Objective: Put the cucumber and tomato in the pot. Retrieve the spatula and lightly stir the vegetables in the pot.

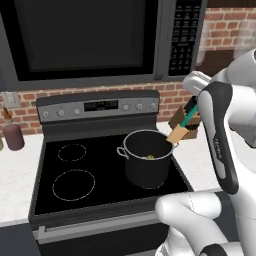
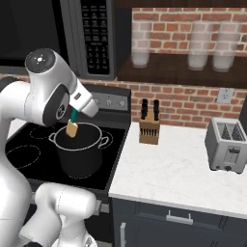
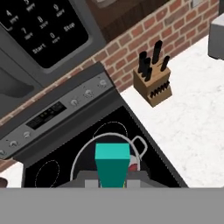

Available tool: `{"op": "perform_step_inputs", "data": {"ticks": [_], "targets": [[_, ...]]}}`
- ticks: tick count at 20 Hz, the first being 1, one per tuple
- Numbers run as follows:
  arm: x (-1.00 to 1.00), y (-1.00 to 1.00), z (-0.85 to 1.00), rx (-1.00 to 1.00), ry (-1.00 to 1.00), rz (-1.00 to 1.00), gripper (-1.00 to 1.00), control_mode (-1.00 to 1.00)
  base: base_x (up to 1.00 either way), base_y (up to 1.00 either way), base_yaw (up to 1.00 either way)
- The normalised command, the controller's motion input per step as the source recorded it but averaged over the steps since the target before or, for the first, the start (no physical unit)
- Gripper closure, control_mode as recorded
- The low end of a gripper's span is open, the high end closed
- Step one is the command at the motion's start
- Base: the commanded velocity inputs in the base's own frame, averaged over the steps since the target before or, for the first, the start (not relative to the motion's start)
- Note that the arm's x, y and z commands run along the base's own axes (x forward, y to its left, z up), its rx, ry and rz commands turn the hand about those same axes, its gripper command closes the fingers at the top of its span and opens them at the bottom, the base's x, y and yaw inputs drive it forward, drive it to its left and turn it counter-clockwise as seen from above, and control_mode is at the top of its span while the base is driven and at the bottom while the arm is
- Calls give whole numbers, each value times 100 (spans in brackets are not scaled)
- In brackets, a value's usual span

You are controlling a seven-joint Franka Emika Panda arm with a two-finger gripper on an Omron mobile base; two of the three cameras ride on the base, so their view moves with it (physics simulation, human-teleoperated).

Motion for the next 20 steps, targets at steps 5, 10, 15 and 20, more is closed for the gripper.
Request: {"op": "perform_step_inputs", "data": {"ticks": [5,10,15,20], "targets": [[5,13,-22,-5,-13,9,100,-100,0,0,0],[9,52,-48,-14,-24,11,100,-100,0,0,0],[24,45,-49,-15,-18,7,100,-100,0,0,0],[53,24,-52,-9,5,2,100,-100,0,0,0]]}}
